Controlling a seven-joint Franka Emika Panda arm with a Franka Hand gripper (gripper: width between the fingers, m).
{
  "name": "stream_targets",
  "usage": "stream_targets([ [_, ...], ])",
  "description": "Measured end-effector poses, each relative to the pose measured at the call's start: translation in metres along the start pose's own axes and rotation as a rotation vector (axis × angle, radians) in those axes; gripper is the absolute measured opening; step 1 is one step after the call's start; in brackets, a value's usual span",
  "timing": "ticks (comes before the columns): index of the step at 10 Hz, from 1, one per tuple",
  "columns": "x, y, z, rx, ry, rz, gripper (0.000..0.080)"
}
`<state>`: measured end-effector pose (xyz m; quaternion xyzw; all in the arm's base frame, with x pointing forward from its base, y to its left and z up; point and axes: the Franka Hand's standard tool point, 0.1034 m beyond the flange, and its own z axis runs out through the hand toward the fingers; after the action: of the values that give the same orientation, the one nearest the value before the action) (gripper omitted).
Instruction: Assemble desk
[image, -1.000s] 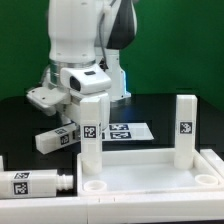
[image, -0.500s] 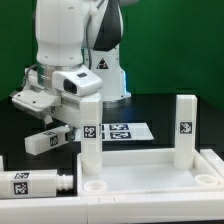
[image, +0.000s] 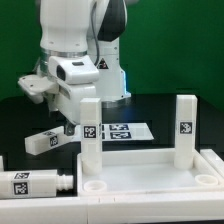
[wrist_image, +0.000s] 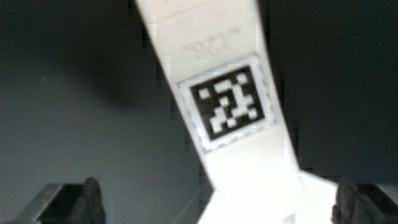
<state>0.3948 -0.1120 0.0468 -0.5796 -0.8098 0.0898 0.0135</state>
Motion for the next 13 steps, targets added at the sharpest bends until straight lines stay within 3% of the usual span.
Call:
stream_targets([
  [1, -0.004, 0.006, -0.004, -0.007, -0.005, 0.069, 0.0649],
  [5, -0.005, 0.004, -0.002, 0.001, 0.0, 0.301, 0.0649],
  [7, -0.021, 0.002, -0.004, 0.02, -0.004, 0.633, 0.0649],
  [9, -0.026, 0.001, -0.006, 0.129, -0.01, 0.915, 0.0649],
  [10, -0.025, 0.007, -0.005, 0.099, -0.004, 0.967, 0.0649],
  [13, -0.021, 0.006, -0.003, 0.111, 0.007, 1.12, 0.0649],
])
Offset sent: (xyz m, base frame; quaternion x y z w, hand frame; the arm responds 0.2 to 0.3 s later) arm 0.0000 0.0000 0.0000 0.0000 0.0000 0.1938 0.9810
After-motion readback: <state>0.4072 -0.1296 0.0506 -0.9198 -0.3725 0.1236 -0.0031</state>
